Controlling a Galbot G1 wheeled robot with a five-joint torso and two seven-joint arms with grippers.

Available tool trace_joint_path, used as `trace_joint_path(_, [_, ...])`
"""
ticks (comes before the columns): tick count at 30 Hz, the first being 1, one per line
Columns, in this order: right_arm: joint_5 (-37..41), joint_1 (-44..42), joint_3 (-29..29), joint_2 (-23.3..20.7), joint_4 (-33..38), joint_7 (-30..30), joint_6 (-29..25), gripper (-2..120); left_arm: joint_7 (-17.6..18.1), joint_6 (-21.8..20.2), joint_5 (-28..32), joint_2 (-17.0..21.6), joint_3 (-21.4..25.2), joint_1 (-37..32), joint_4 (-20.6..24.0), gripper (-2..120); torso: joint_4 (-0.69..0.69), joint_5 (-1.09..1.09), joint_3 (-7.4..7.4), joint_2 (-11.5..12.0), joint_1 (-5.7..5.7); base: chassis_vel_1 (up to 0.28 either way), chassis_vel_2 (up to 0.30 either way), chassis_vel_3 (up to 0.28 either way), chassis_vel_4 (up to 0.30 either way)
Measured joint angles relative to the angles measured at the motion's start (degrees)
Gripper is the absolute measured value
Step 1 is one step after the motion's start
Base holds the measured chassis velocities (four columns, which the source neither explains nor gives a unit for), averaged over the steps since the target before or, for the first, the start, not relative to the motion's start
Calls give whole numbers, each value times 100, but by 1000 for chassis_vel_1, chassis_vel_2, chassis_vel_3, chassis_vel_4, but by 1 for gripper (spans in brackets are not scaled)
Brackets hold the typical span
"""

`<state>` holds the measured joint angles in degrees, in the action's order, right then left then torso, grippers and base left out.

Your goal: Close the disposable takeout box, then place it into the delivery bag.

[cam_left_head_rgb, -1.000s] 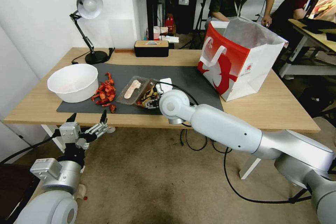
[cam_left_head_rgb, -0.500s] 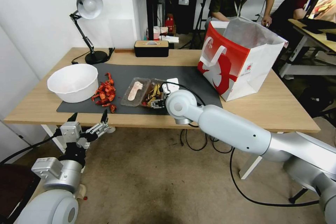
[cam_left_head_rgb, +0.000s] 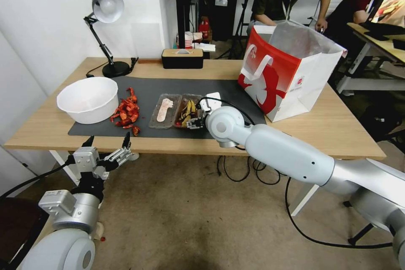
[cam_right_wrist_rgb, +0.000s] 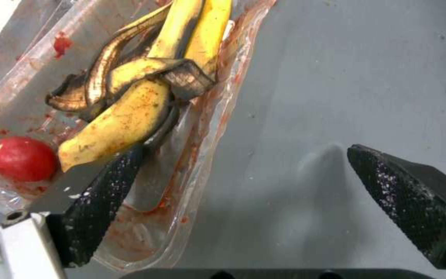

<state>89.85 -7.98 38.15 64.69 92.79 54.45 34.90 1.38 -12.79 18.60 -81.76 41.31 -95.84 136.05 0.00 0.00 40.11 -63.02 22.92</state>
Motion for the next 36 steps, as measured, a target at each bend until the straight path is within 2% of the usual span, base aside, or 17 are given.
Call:
trace_joint_path(23, [-35, -58, -50, -122, 255, -26, -55, 100, 11, 4, 28, 24, 35, -41, 86, 100, 0, 0, 0, 0, 1, 0, 0, 0, 0])
trace_joint_path(36, [-191, -318, -593, -451, 876, -183, -510, 100, 7, 3, 31, 26, 56, -67, 116, 100, 0, 1, 0, 0, 0, 0, 0, 0, 0])
